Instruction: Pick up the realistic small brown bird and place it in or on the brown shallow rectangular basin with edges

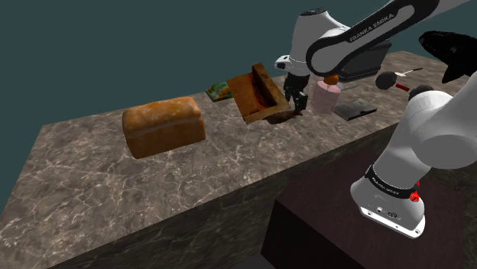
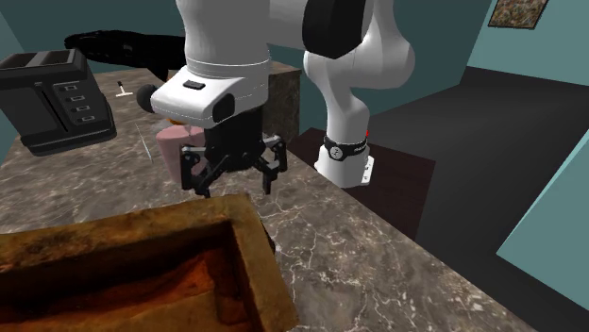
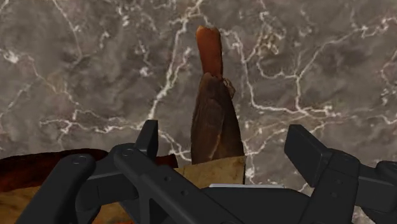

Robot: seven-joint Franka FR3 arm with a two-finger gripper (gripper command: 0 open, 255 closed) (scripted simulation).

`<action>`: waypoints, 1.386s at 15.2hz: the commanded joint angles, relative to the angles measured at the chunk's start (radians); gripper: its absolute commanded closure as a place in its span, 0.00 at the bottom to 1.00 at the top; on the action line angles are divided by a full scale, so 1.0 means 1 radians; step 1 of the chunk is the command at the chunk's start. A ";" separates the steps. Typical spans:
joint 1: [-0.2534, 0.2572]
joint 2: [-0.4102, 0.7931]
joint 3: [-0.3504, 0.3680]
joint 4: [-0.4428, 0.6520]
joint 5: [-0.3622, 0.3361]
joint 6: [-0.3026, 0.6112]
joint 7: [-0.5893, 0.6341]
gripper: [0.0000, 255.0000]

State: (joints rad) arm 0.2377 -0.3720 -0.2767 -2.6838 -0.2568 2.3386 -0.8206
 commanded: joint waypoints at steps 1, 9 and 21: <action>0.014 0.043 -0.015 0.000 0.001 0.055 -0.049 0.00; 0.013 0.131 -0.031 -0.027 0.000 0.170 -0.052 0.00; 0.013 0.131 -0.031 -0.026 0.000 0.170 -0.052 1.00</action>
State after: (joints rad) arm 0.2508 -0.2412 -0.3079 -2.7104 -0.2570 2.5083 -0.8729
